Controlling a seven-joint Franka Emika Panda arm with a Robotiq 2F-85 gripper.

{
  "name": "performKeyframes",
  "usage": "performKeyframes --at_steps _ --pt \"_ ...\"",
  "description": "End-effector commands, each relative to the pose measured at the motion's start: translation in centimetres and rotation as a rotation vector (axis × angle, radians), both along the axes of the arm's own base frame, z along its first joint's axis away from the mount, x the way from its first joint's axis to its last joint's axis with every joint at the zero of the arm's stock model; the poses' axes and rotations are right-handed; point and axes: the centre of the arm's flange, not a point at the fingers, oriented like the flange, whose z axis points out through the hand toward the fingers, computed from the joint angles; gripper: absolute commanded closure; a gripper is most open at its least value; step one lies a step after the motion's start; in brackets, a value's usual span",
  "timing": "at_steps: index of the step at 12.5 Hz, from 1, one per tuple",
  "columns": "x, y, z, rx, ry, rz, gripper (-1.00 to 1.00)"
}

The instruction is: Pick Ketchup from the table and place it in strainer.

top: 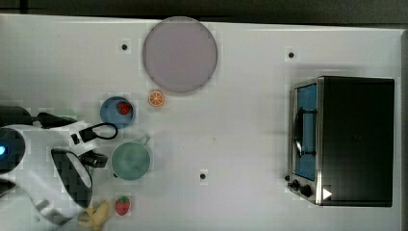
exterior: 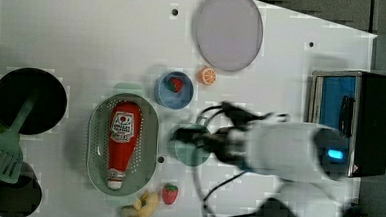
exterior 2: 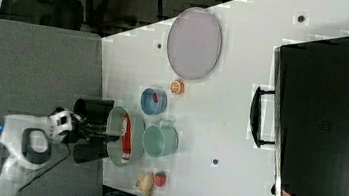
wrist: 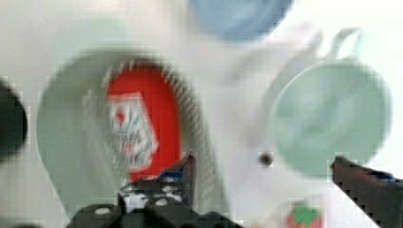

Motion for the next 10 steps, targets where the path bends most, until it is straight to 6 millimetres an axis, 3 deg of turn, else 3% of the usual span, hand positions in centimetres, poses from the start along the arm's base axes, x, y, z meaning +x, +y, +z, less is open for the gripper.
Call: performKeyframes --at_steps 1,5,7,9,10 --pt "5.1 -8.4 7.9 -0.042 -0.110 -0.248 -1.00" --pt "6.6 -20.8 15.7 -0.097 -0.141 -0.512 -1.00" --pt "6.7 -26.1 18.5 -0.069 -0.121 -0.630 -1.00" --pt "6.7 -30.2 20.9 -0.057 -0.102 -0.694 -1.00" --pt "6.8 -31.3 22.2 -0.053 -0.101 -0.714 -1.00"
